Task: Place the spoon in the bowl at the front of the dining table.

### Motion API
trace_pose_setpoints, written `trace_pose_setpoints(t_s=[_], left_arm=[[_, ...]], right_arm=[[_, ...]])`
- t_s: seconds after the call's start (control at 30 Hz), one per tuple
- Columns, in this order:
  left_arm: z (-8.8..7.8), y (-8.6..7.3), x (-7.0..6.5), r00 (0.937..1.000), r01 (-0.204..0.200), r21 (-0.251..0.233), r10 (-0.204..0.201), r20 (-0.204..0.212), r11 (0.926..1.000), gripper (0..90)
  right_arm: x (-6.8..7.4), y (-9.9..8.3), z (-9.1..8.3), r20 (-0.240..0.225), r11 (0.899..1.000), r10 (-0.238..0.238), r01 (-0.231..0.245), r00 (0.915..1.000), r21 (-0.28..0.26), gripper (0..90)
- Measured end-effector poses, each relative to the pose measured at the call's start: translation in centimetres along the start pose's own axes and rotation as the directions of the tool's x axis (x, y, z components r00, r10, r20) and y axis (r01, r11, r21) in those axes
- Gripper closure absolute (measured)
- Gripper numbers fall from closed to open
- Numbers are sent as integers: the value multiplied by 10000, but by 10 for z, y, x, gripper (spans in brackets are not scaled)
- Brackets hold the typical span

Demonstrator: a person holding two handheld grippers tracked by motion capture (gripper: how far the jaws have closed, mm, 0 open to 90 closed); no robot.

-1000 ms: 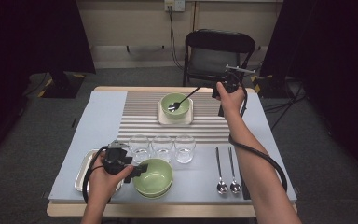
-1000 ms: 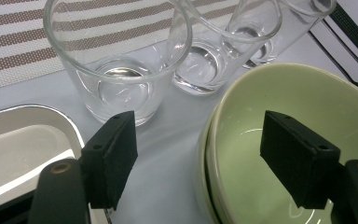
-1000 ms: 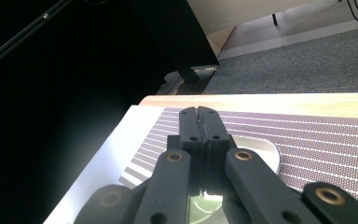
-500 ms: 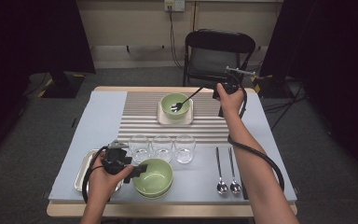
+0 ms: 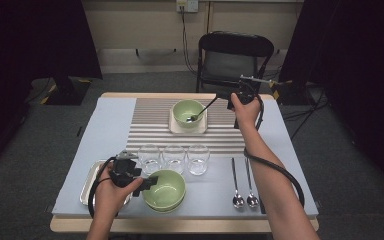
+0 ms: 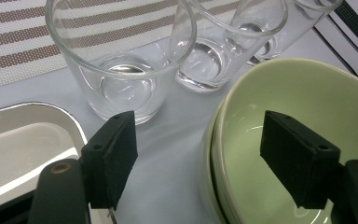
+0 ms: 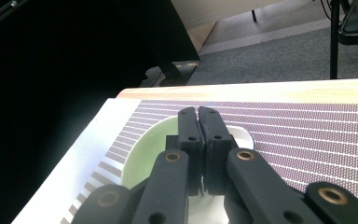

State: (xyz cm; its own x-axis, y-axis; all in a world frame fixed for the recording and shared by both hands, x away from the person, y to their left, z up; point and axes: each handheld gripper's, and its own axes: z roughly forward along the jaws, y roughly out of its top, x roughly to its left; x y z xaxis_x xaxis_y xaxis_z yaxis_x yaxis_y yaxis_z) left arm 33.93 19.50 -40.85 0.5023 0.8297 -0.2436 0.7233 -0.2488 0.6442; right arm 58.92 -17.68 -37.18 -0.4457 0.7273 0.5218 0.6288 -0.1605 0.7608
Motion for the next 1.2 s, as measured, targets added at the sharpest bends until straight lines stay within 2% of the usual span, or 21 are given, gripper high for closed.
trace_pose_setpoints(t_s=[0.27, 0.53, 0.77, 1.03, 1.2], left_arm=[[0, 0, 0, 10000, 60, -11, -60, -63, 10000, 272], [0, 0, -1, 10000, -44, 56, 44, -59, 10000, 272], [0, 0, -2, 10000, -53, 40, 53, -47, 10000, 276], [-1, 0, -2, 10000, -21, 39, 21, -4, 10000, 276], [0, 0, -2, 10000, 47, -11, -46, 26, 10000, 276]], right_arm=[[0, -5, 0, 123, 10000, -62, 61, 9999, 39, 858], [-2, -11, -4, 308, 9996, -259, 255, 9992, 129, 807], [-5, -17, -6, 277, 9994, -316, 312, 9991, 149, 774], [-10, -18, -10, 398, 9995, -304, 300, 9987, 110, 704], [-12, -21, -11, 466, 9980, -569, 555, 9973, 318, 654]])
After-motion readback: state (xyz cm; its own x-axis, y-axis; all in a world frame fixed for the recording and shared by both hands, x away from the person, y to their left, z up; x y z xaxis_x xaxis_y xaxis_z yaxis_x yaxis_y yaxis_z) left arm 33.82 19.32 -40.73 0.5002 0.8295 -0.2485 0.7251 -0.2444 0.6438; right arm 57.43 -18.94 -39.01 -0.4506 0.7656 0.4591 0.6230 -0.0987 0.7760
